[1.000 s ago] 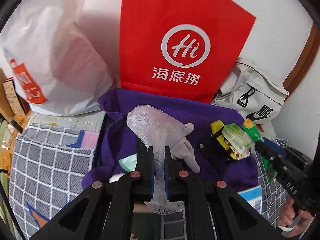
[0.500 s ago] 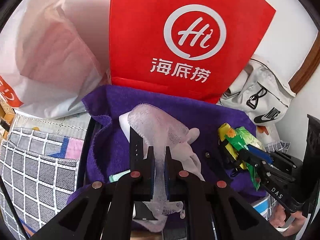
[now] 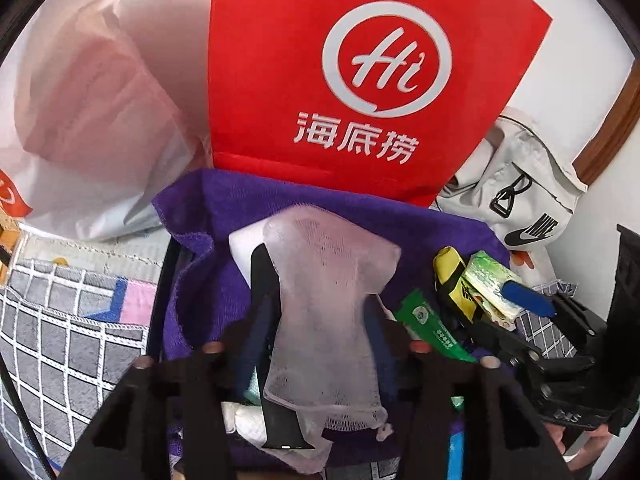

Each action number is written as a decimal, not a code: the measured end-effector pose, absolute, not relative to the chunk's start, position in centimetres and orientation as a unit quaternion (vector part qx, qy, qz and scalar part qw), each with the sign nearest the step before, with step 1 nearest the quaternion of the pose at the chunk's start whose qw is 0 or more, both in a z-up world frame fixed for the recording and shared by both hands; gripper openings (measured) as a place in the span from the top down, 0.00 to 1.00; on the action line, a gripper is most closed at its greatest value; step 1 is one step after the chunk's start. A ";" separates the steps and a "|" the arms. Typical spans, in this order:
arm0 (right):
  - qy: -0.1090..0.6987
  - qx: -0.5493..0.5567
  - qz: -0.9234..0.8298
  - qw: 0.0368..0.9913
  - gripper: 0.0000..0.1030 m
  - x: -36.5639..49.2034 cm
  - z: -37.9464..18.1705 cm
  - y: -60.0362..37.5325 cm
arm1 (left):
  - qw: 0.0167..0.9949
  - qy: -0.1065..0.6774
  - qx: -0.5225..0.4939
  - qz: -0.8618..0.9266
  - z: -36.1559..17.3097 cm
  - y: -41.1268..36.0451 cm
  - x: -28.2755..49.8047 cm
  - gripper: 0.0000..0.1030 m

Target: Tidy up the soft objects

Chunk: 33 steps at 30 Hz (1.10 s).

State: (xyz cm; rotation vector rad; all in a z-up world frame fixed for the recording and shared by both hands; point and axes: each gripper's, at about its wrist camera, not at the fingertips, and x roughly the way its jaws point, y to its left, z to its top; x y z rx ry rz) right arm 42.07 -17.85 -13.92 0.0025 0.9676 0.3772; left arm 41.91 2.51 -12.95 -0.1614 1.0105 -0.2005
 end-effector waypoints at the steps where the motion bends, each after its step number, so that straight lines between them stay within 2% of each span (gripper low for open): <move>1: 0.458 0.003 0.179 0.871 0.23 41.9 -13.7 -17.9 | 0.869 0.480 -0.074 -0.098 -12.8 2.4 41.8 0.50; 3: 0.456 0.002 0.173 0.873 0.22 41.7 -13.2 -17.9 | 0.872 0.476 -0.066 -0.094 -12.3 2.2 41.5 0.47; 5: 0.456 0.000 0.168 0.874 0.22 41.5 -12.8 -17.9 | 0.875 0.473 -0.059 -0.089 -11.9 1.9 41.2 0.39; 10: 0.449 -0.002 0.164 0.878 0.22 40.6 -11.5 -18.0 | 0.879 0.467 -0.052 -0.082 -10.7 1.9 40.4 0.35; 25: 0.456 0.016 0.136 0.880 0.21 35.4 -9.5 -18.6 | 0.873 0.481 -0.036 -0.074 -9.1 0.9 34.7 0.35; 28: 0.459 0.016 0.122 0.880 0.14 33.6 -9.0 -18.7 | 0.872 0.482 -0.036 -0.075 -8.6 0.6 32.5 0.35; 33: 0.442 0.009 0.098 0.892 0.07 29.9 -7.7 -18.6 | 0.874 0.480 -0.026 -0.074 -7.6 -0.1 28.3 0.32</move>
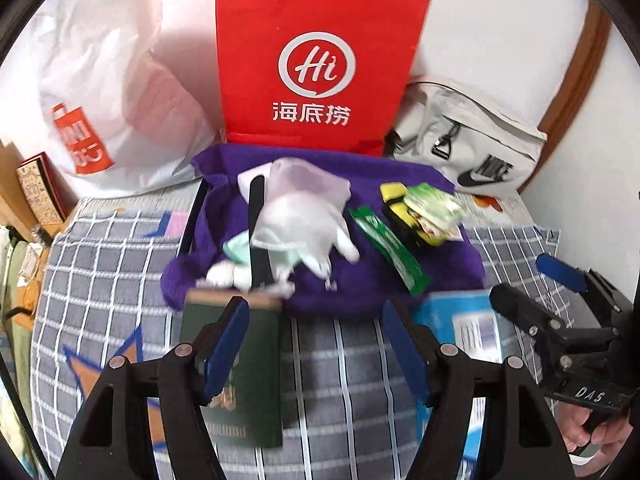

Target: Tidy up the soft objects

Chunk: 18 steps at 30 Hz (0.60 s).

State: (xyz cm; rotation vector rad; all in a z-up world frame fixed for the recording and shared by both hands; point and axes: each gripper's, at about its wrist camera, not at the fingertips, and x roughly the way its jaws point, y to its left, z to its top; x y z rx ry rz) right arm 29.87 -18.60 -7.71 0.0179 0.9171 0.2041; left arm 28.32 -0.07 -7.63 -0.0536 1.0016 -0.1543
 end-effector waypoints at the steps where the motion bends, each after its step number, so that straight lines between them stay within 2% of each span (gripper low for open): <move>1: 0.439 0.013 0.097 0.893 0.05 29.0 -7.4 -18.7 | 0.875 0.478 -0.023 -0.072 -7.4 -0.2 27.6 0.30; 8: 0.411 0.012 0.075 0.908 0.01 23.3 -5.2 -18.7 | 0.883 0.466 -0.017 -0.064 -5.7 -0.2 21.9 0.24; 18: 0.386 0.011 0.063 0.920 0.01 15.3 -2.3 -18.3 | 0.901 0.430 -0.005 -0.045 -2.8 0.0 14.5 0.24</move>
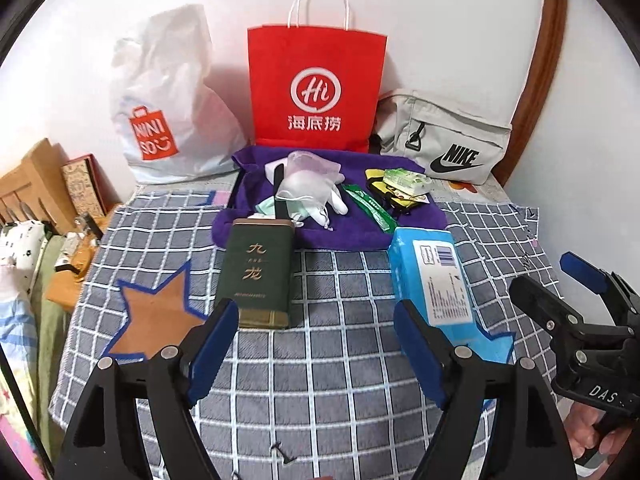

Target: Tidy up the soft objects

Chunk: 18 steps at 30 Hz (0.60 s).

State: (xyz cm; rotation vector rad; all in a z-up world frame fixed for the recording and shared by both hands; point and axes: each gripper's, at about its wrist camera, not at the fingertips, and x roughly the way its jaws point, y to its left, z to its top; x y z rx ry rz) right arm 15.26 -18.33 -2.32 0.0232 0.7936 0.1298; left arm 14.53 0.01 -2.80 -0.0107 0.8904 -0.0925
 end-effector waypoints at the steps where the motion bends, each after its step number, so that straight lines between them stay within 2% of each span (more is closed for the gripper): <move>1: 0.383 0.012 0.063 0.921 0.01 14.6 -2.1 -18.3 | 0.904 0.425 -0.003 -0.042 -2.5 0.0 13.9 0.23; 18: 0.342 0.003 0.051 0.938 0.01 4.9 0.9 -18.6 | 0.928 0.371 -0.008 -0.023 0.0 0.1 5.2 0.23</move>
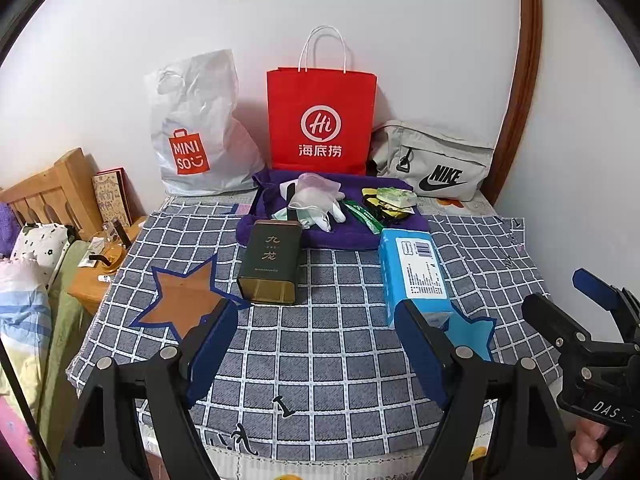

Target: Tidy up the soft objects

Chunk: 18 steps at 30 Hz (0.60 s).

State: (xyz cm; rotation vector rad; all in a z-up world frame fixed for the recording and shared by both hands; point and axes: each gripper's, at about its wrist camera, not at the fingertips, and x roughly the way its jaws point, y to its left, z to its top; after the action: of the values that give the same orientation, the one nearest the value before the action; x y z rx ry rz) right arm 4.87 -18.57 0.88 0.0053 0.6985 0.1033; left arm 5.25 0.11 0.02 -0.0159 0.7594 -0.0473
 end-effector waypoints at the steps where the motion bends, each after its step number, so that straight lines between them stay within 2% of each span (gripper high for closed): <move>1: 0.341 0.003 0.052 0.939 0.01 4.6 0.9 -18.6 | 0.929 0.369 -0.007 -0.023 0.1 0.1 5.0 0.23; 18: 0.334 -0.001 0.049 0.941 0.01 2.5 1.2 -18.7 | 0.932 0.361 -0.007 -0.019 0.5 0.0 3.5 0.23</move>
State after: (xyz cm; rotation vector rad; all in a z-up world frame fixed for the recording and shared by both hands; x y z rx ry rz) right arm 2.51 -18.71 1.19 -0.0012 0.6819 0.1002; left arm 3.45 0.01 0.45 -0.0146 0.7381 -0.0397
